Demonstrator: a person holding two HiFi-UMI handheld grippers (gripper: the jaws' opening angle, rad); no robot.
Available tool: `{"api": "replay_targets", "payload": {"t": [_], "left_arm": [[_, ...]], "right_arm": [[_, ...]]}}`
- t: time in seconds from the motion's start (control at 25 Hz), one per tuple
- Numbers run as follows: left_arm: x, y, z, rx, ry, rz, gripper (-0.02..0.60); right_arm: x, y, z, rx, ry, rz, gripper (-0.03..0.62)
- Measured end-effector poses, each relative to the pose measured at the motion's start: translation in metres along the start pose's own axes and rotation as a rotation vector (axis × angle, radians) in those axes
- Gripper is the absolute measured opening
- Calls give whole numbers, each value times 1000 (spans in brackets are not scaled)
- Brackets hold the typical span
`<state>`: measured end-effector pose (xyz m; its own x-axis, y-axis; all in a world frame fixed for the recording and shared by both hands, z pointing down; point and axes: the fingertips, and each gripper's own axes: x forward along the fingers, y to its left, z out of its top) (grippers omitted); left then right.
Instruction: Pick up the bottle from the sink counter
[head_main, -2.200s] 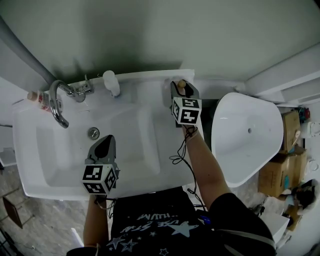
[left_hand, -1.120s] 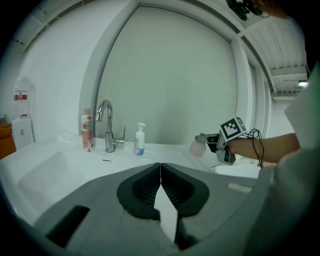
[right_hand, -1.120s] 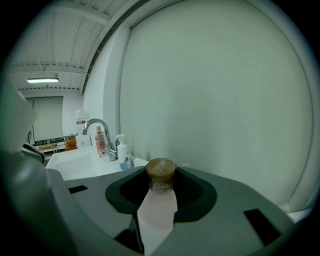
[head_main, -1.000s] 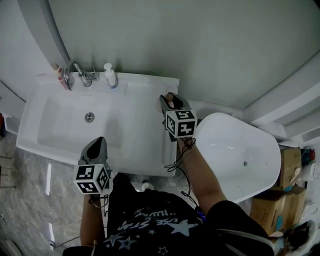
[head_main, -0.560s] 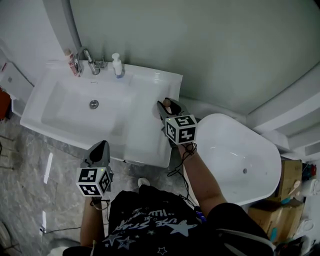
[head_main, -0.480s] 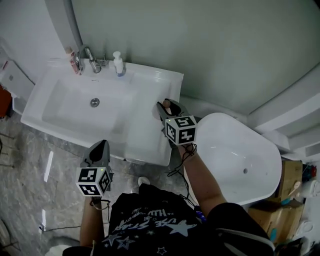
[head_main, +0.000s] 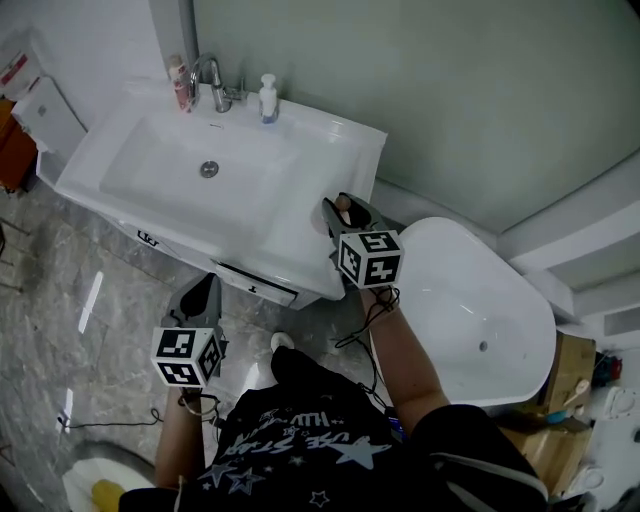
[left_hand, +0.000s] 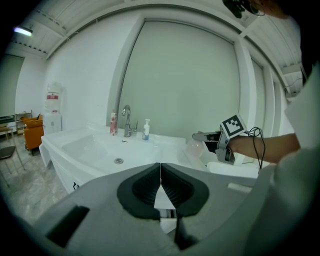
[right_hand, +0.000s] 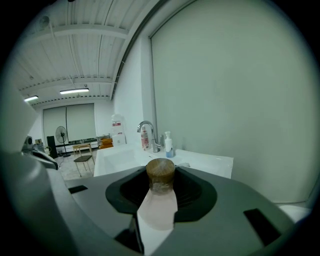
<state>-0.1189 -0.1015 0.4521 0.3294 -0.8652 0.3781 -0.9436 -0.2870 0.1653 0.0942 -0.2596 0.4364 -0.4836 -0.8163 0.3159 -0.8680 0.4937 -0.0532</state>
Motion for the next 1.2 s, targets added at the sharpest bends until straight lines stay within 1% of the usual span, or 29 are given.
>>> {"api": "replay_targets", "payload": {"t": [0.24,0.52,0.72,0.96,1.2], "left_arm": [[-54,0,-21,-13,-16,18,20],[-109,0,-37,-22,-50,49,20],[-148,-5,-52,-18,-69,65,20],[-198,-18,-74,-35,-77,83,20],[-235,-29,-97,-41,-80,83,20]], "right_arm": [[-37,40,3,-20,-26,11,137],[-79,83,-6,-41,-35,38,138],[-108,108,-15,-35,-44,51,137],[-152,139,-28,-40,-41,65,137],[-190,165,-47,-42,-37,74,137]]}}
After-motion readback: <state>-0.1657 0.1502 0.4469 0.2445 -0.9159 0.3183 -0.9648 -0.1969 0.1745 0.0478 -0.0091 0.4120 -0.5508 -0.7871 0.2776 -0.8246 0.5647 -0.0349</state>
